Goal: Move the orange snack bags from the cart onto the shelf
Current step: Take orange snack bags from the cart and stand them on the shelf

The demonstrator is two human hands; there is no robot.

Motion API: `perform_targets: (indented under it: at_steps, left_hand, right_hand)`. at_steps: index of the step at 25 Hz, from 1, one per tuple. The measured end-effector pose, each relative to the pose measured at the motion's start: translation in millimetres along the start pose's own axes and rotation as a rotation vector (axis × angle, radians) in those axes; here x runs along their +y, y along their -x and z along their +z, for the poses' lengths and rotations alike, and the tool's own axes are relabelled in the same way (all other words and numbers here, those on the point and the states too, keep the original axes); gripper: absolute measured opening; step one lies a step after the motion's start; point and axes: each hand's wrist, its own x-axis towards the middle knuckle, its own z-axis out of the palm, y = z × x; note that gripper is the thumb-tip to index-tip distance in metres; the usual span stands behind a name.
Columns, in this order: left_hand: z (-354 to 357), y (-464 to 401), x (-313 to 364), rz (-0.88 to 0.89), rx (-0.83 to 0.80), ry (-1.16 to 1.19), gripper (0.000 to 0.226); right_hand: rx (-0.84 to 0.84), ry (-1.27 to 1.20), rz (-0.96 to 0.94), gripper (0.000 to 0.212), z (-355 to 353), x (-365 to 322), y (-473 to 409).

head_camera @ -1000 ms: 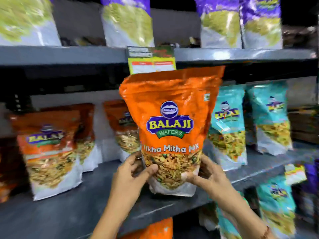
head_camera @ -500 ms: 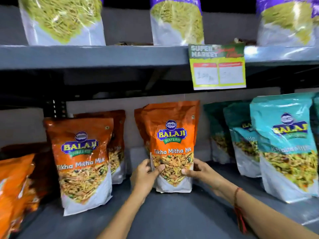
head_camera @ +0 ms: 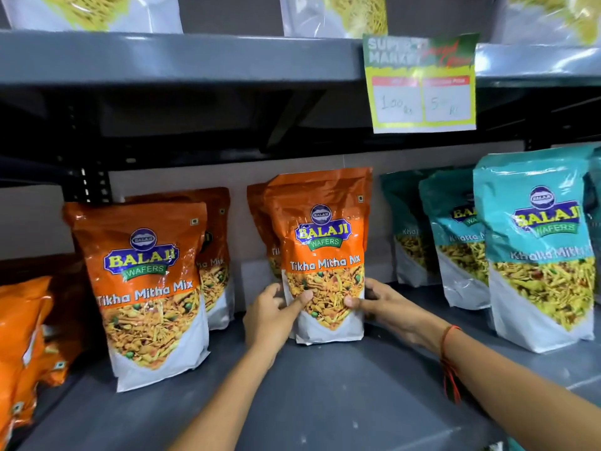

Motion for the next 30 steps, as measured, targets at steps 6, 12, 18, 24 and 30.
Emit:
perform_targets:
  at_steps: [6, 12, 18, 24, 30]
  left_hand:
    - [0.9, 6.0, 2.5, 0.008, 0.009, -0.062, 0.070]
    - [-3.2, 19.3, 16.7, 0.105, 0.142, -0.130, 0.093]
    - [42.7, 71.7, 96.0, 0.323, 0.024, 0.362, 0.070]
    - [148.5, 175.0, 164.0, 0.317, -0.442, 0.819, 0.052]
    - [302.0, 318.6, 158.7, 0.089, -0.964, 0.834, 0.042]
  right_hand:
    - [-0.003, 0.010, -0.020, 0.046, 1.9, 2.4, 5.4]
    - [0.294, 0.190, -0.150, 0.087, 21.2, -14.3, 26.8]
    - [0.699, 0.140, -0.436, 0.070, 34.0, -49.4, 94.3]
    - [0.933, 0.031, -0.581, 0.053, -35.0, -74.2, 252.6]
    - [1.346, 0.177, -0.383, 0.052, -113.2, -26.6, 442.6]
